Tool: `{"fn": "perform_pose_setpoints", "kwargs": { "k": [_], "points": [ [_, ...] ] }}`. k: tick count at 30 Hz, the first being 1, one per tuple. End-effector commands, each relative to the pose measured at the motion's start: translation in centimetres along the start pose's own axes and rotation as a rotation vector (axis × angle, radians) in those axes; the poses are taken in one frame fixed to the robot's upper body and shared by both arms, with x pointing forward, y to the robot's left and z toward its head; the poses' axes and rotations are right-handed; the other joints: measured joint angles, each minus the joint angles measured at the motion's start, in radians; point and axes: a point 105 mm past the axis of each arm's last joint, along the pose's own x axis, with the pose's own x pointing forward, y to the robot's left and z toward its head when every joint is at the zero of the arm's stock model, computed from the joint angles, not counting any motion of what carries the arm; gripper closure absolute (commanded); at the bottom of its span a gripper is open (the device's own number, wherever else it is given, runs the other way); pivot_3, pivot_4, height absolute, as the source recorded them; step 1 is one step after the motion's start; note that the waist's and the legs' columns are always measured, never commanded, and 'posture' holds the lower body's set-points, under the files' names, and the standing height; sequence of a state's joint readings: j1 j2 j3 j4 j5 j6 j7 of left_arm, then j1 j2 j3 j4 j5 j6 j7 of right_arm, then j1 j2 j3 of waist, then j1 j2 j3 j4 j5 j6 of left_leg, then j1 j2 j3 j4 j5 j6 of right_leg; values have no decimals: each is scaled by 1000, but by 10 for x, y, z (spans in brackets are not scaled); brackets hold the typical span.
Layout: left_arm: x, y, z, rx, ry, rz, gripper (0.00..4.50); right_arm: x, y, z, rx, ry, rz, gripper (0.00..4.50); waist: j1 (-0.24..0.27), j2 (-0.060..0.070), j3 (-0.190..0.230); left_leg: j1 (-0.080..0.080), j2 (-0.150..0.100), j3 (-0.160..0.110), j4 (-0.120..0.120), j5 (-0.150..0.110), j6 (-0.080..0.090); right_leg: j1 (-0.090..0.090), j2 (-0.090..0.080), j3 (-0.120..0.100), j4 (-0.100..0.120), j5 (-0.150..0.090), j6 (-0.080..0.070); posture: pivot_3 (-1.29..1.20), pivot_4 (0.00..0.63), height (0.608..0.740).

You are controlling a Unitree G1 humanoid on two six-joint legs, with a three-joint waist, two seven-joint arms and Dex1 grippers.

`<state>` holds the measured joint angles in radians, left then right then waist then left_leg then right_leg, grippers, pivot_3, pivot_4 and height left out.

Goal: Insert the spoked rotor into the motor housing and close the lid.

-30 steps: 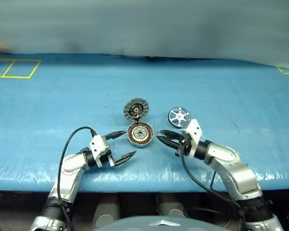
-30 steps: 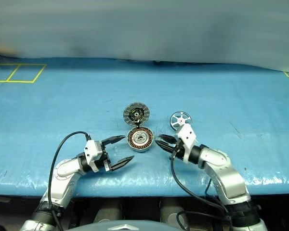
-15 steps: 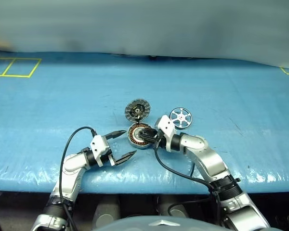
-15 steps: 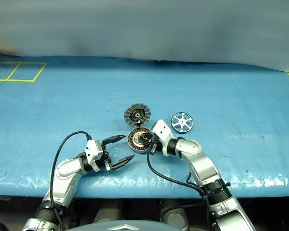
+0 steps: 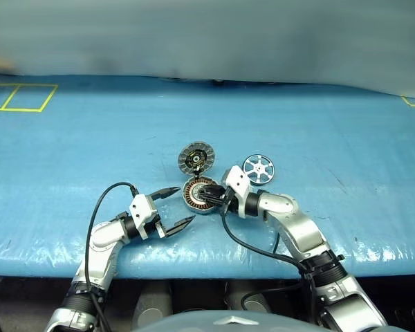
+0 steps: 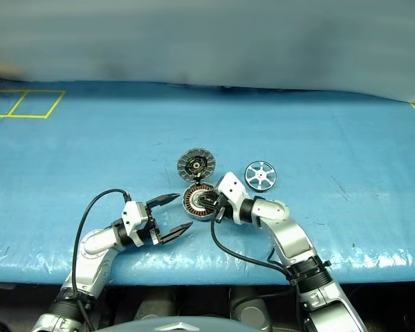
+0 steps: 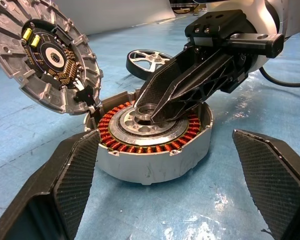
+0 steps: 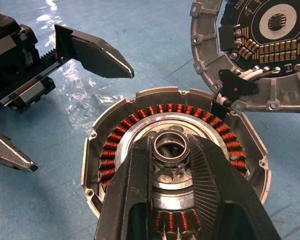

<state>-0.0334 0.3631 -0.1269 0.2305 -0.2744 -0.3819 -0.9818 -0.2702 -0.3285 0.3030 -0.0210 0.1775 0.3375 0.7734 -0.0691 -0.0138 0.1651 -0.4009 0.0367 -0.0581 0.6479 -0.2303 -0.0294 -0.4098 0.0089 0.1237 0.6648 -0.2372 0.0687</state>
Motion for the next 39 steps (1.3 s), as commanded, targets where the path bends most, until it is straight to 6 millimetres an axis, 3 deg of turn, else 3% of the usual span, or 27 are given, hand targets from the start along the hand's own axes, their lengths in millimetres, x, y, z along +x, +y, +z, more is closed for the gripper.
{"fn": "perform_pose_setpoints", "kwargs": {
  "k": [1,12,16,27,30,34,39],
  "points": [
    [1,3,6,38,-19,9,0,0,0,2,-15,-6,0,3782,0,0,0,0,0,0,0,0,0,0,0,0,0,0,0,0,150,740],
    [-2,4,5,43,-6,19,0,2,2,2,-19,0,16,3782,0,0,0,0,0,0,0,0,0,0,0,0,0,0,0,0,150,740],
    [-2,4,4,44,-5,22,0,2,4,3,-44,-3,30,2495,0,0,0,0,0,0,0,0,0,0,0,0,0,0,0,0,150,740],
    [-2,3,2,39,5,18,0,3,2,16,14,-88,11,2495,0,0,0,0,0,0,-1,0,0,0,0,0,-1,0,0,0,150,740],
    [-2,3,1,39,8,19,0,4,-1,21,37,-114,-7,3122,0,0,0,0,0,0,-1,0,0,0,0,0,-1,0,0,0,150,740],
    [-2,3,0,38,10,20,0,8,-5,18,41,-100,-22,4407,0,0,0,0,0,0,-1,0,0,0,0,0,-1,0,0,0,150,740],
    [-2,3,0,38,11,23,0,12,-5,11,22,-56,-14,4461,0,0,0,0,0,0,-1,0,0,0,0,0,-1,0,0,0,150,740]
  ]
}}
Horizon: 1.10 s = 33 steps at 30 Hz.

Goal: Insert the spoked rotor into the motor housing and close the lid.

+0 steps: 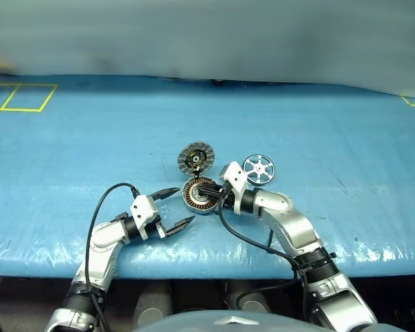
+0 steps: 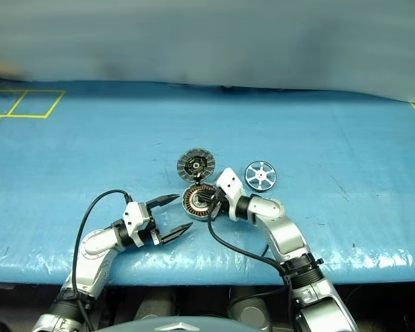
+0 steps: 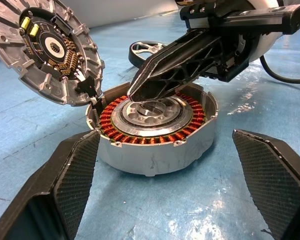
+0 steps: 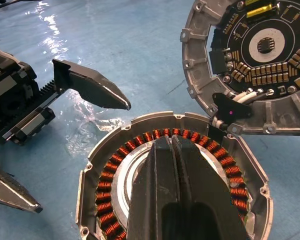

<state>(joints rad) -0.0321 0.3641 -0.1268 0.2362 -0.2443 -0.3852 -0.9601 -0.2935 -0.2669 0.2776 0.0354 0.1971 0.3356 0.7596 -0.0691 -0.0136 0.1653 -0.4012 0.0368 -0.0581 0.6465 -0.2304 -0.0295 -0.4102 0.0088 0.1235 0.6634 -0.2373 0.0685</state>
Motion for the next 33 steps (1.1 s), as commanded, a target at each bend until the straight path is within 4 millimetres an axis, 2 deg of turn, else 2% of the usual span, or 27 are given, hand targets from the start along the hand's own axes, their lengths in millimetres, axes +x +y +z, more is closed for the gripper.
{"fn": "perform_pose_setpoints", "kwargs": {
  "k": [1,14,23,27,33],
  "points": [
    [-2,2,3,25,-15,13,0,3,0,6,-48,-1,6,4461,0,0,0,0,0,0,0,0,0,0,0,0,0,0,0,0,150,740],
    [-3,2,2,25,-11,20,0,4,9,-14,-233,173,47,4461,-2,0,0,0,0,0,0,0,0,0,0,0,0,0,0,0,150,740],
    [-3,1,1,20,-10,19,0,1,3,-32,-243,272,8,4461,-1,0,-1,2,0,0,0,0,0,1,0,0,0,0,0,0,150,740],
    [-3,1,1,21,-8,21,0,-1,9,-39,-229,296,37,4461,-1,0,-2,2,0,0,0,0,0,2,0,0,0,0,0,0,150,740],
    [-4,1,1,22,-8,25,0,-7,7,-59,-224,377,18,4461,-1,-1,-9,5,0,0,0,0,0,5,0,0,0,0,-1,0,150,740]
  ]
}}
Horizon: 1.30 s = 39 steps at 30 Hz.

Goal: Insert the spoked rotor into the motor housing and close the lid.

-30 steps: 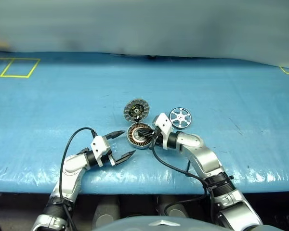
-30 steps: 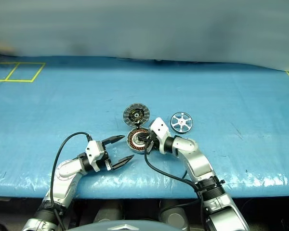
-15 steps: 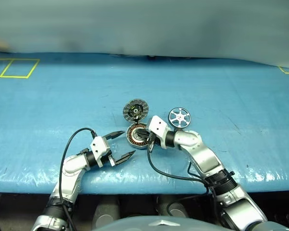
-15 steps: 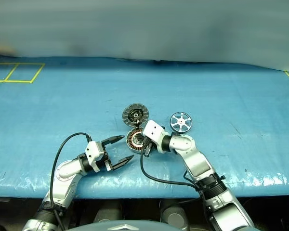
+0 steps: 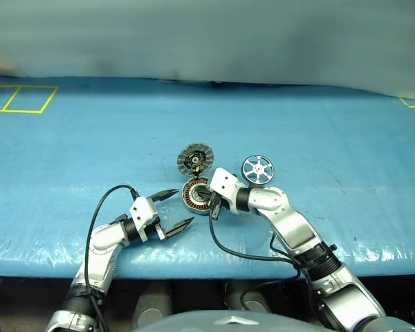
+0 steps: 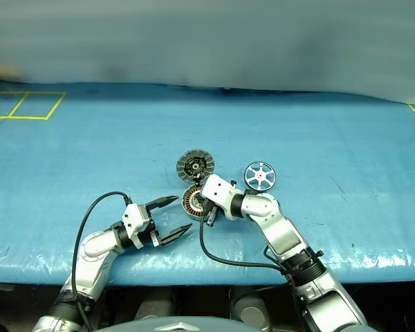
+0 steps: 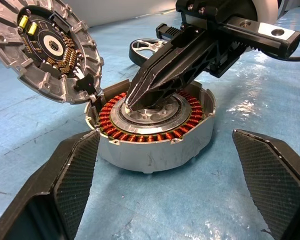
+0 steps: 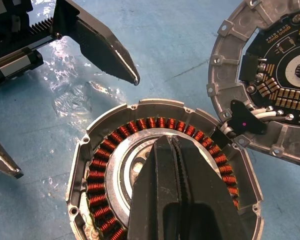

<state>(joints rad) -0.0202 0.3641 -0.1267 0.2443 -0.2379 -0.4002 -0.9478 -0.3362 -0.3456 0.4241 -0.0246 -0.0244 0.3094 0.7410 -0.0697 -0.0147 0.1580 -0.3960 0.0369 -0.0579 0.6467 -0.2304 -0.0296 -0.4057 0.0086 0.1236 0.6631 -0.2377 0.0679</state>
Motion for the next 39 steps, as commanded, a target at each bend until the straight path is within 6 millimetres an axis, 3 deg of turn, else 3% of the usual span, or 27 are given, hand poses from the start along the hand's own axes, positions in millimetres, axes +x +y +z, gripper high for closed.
{"fn": "perform_pose_setpoints", "kwargs": {
  "k": [1,10,15,21,30,39],
  "points": [
    [-2,3,5,22,-15,11,0,-3,15,-56,91,208,19,4461,0,1,-3,1,0,0,0,0,0,1,0,0,-1,0,0,0,150,740],
    [-2,2,5,22,-12,4,0,-8,0,-63,122,201,-70,4461,2,-2,-9,3,-1,0,0,0,0,2,-1,0,-3,0,0,0,150,740],
    [-2,4,5,27,-10,4,0,-8,3,-61,135,177,-66,4461,1,-2,-10,4,0,0,0,0,0,5,-1,0,-3,0,0,0,150,740],
    [-3,4,5,26,-8,6,0,-9,5,-34,190,33,-48,4461,1,-3,-11,3,0,0,0,0,-1,-1,-2,0,-4,0,0,0,150,740],
    [-3,4,4,23,-5,5,0,-21,-25,1,183,-115,-159,4461,3,-2,-7,-4,0,0,-4,0,-1,-5,-1,0,-3,-1,-1,0,150,740],
    [-3,5,2,22,-4,8,0,-22,-23,12,152,-136,-141,4461,2,0,-3,-7,0,0,-4,0,-1,-7,0,0,-4,-1,-1,0,150,740]
  ]
}}
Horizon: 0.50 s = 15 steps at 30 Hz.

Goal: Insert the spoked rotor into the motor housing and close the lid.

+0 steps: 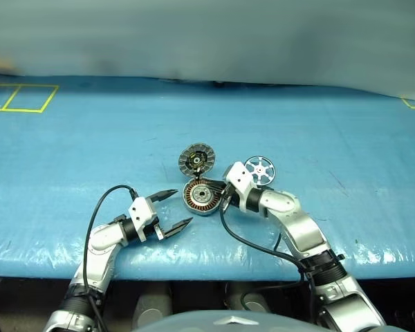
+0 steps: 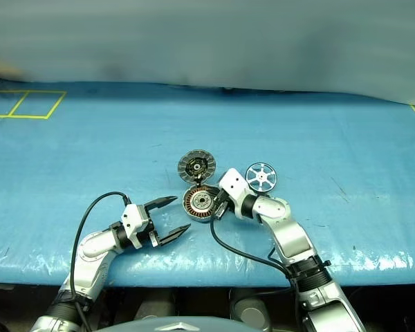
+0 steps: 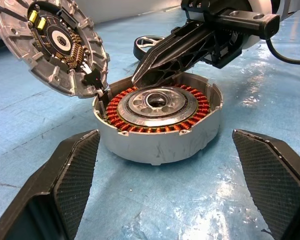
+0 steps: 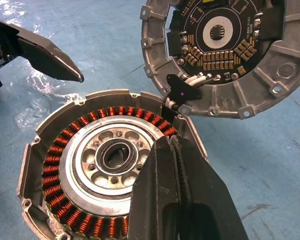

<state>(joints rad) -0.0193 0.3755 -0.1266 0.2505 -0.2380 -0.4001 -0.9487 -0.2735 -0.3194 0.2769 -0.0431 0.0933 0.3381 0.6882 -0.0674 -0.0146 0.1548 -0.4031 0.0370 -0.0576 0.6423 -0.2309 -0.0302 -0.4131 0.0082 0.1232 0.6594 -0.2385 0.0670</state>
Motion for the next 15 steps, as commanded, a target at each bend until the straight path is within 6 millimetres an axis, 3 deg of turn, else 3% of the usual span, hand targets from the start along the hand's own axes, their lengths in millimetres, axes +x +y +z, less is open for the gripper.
{"fn": "perform_pose_setpoints", "kwargs": {
  "k": [1,15],
  "points": [
    [0,4,4,21,-17,9,0,-1,1,15,-29,-50,8,4461,0,0,0,0,0,0,0,0,0,0,0,0,0,0,0,0,150,740],
    [-1,3,3,20,-13,12,0,5,15,1,-8,-6,73,4461,-1,0,0,0,0,0,0,0,0,0,0,0,0,0,0,0,150,740]
  ]
}}
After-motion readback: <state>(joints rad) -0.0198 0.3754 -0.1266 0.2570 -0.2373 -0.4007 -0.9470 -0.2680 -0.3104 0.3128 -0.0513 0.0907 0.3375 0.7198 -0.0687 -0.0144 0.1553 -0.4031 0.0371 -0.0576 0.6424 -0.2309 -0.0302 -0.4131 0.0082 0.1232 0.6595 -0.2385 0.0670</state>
